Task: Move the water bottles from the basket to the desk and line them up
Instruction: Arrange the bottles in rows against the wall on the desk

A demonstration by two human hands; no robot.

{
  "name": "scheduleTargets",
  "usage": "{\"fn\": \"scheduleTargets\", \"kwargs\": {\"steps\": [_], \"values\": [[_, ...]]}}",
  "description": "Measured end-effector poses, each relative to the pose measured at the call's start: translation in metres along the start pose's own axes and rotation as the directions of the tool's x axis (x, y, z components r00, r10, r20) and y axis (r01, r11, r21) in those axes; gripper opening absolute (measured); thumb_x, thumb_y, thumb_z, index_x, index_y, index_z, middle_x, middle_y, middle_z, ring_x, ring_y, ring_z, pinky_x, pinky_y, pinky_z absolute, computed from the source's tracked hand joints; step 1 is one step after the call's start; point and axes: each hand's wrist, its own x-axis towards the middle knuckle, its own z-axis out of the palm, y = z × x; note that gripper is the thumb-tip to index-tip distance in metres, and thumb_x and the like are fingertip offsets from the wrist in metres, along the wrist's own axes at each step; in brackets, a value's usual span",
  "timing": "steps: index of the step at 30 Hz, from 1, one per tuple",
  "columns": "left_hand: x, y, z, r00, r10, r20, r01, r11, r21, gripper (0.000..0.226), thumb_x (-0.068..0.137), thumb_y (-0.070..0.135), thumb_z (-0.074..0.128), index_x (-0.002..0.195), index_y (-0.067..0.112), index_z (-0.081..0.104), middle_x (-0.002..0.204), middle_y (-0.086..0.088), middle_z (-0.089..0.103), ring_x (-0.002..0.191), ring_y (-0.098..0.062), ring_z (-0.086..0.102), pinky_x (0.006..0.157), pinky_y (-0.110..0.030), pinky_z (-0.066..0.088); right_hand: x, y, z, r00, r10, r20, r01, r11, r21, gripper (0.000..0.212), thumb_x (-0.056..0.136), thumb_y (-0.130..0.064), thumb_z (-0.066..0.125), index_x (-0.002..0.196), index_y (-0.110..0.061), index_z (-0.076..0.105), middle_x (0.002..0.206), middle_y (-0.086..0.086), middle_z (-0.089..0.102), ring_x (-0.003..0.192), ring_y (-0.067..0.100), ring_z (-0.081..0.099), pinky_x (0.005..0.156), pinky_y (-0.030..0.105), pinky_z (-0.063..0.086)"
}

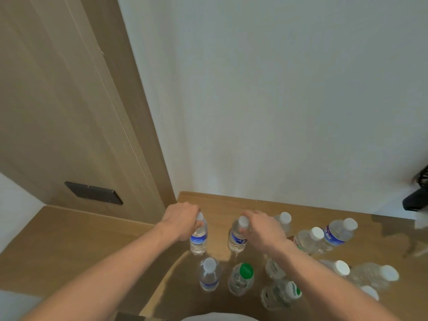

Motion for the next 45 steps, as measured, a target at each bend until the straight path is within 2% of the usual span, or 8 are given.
{"fn": "scheduleTargets", "kwargs": {"steps": [5,9,14,23,27,33,38,45], "values": [[0.024,-0.005,-0.022,1.000,-0.002,-0.020,0.002,0.999,-0.032,0.030,0.103,0.048,0.053,0.108,0.019,0.061,0.108,-0.001,0.070,0.096,-0.027,0.065,0.076,-0.038,0.050,0.010,-0.002,0.000,0.999,-0.014,-0.032,0.014,1.000,-0.015,0.022,0.097,-0.046,0.062,0.108,-0.027,0.057,0.108,-0.004,0.068,0.095,0.024,0.067,0.084,0.045,0.058],[0.044,-0.010,-0.038,0.996,-0.032,-0.085,0.026,0.997,-0.079,0.032,0.103,0.052,0.052,0.103,0.020,0.051,0.103,-0.001,0.065,0.091,-0.026,0.060,0.074,-0.038,0.046,0.016,-0.002,0.001,0.999,-0.027,-0.025,0.027,1.000,-0.009,0.023,0.098,-0.048,0.063,0.102,-0.027,0.054,0.100,-0.006,0.067,0.089,0.022,0.066,0.082,0.045,0.058],[0.073,-0.018,-0.052,0.990,-0.095,-0.107,0.085,0.992,-0.091,0.033,0.103,0.052,0.053,0.101,0.019,0.048,0.101,-0.004,0.064,0.086,-0.025,0.056,0.071,-0.038,0.045,0.029,0.001,0.001,0.998,-0.053,-0.014,0.053,0.999,0.006,0.017,0.101,-0.040,0.062,0.106,-0.026,0.054,0.105,-0.006,0.067,0.091,0.022,0.066,0.084,0.044,0.059],[0.125,-0.032,-0.041,0.989,-0.142,-0.042,0.138,0.988,-0.074,0.034,0.103,0.040,0.057,0.124,0.014,0.059,0.119,-0.009,0.066,0.109,-0.032,0.065,0.081,-0.040,0.051,0.086,-0.016,-0.021,0.998,-0.042,-0.036,0.044,0.998,0.043,0.013,0.102,-0.034,0.056,0.109,-0.023,0.052,0.107,0.000,0.064,0.092,0.026,0.065,0.082,0.045,0.055],[0.136,-0.042,-0.032,0.992,-0.119,-0.032,0.114,0.987,-0.116,0.029,0.097,0.022,0.063,0.125,0.016,0.059,0.120,-0.008,0.064,0.108,-0.032,0.065,0.082,-0.041,0.053,0.122,-0.029,-0.026,0.996,-0.053,-0.066,0.057,0.996,0.067,0.018,0.105,-0.035,0.056,0.116,-0.020,0.053,0.113,0.003,0.062,0.098,0.031,0.064,0.080,0.042,0.049],[0.151,-0.048,-0.023,0.996,-0.071,-0.046,0.063,0.985,-0.162,0.055,0.089,0.001,0.066,0.137,0.027,0.056,0.121,-0.005,0.055,0.107,-0.032,0.065,0.087,-0.043,0.058,0.168,-0.046,-0.026,0.993,-0.084,-0.078,0.087,0.995,0.046,0.025,0.108,-0.035,0.055,0.127,-0.019,0.055,0.121,0.007,0.061,0.107,0.037,0.064,0.085,0.041,0.048],[0.159,-0.055,-0.016,0.998,-0.053,-0.042,0.042,0.976,-0.214,0.062,0.088,-0.004,0.064,0.138,0.029,0.053,0.126,-0.005,0.051,0.109,-0.032,0.063,0.089,-0.040,0.054,0.189,-0.063,-0.018,0.992,-0.084,-0.091,0.088,0.995,0.036,0.017,0.108,-0.029,0.057,0.122,-0.019,0.057,0.112,0.006,0.060,0.100,0.034,0.067,0.078,0.036,0.043],[0.158,-0.062,0.004,0.986,-0.037,-0.161,-0.032,0.914,-0.404,0.053,0.094,-0.003,0.056,0.138,0.027,0.057,0.126,-0.005,0.053,0.107,-0.034,0.063,0.092,-0.039,0.052,0.194,-0.069,-0.009,0.995,-0.030,-0.099,0.034,0.998,0.044,0.027,0.109,-0.029,0.052,0.135,-0.022,0.052,0.122,0.007,0.056,0.101,0.036,0.069,0.080,0.037,0.048]]}}
